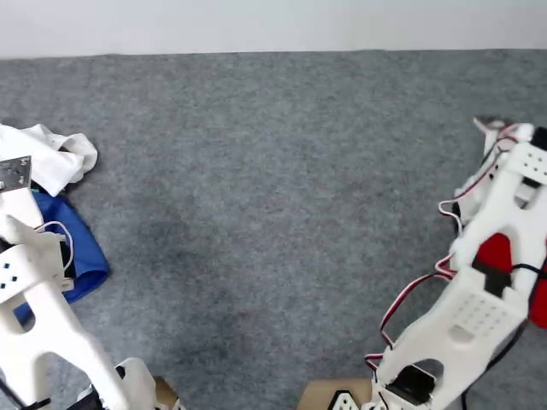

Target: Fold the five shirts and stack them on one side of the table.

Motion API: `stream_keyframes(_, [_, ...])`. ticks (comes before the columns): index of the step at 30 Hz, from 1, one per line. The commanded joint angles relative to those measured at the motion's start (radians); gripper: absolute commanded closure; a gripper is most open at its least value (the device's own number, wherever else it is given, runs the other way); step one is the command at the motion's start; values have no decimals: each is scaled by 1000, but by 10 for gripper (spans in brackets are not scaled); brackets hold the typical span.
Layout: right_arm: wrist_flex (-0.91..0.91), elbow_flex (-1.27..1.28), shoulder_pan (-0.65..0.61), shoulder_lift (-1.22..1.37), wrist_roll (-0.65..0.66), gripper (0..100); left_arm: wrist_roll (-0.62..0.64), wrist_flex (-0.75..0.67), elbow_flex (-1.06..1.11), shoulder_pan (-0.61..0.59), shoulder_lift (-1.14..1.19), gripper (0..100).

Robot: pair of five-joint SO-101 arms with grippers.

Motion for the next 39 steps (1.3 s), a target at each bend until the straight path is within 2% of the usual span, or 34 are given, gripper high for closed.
stream_keyframes(1, [41,-51,-50,-142,-48,988,-2,0,-31,0,-28,994])
stream_keyframes(4, [41,-32,-81,-189,-77,988,-40,0,-65,0,-20,992])
stream_keyframes(13, [41,282,-140,-412,-81,988,-338,-8,-5,-2,-17,915])
stream_keyframes(16, [41,391,-136,-489,-77,988,-439,-61,54,-5,-17,871])
stream_keyframes(22, [39,531,-88,-565,-77,988,-463,-258,134,-31,-17,788])
stream_keyframes(27, [39,580,-22,-588,-78,988,-540,-434,211,-66,25,784])
stream_keyframes(31, [41,594,-2,-621,-77,988,-551,-546,202,-86,176,785])
stream_keyframes(39, [41,595,-5,-676,-78,988,-551,-582,33,-55,491,786])
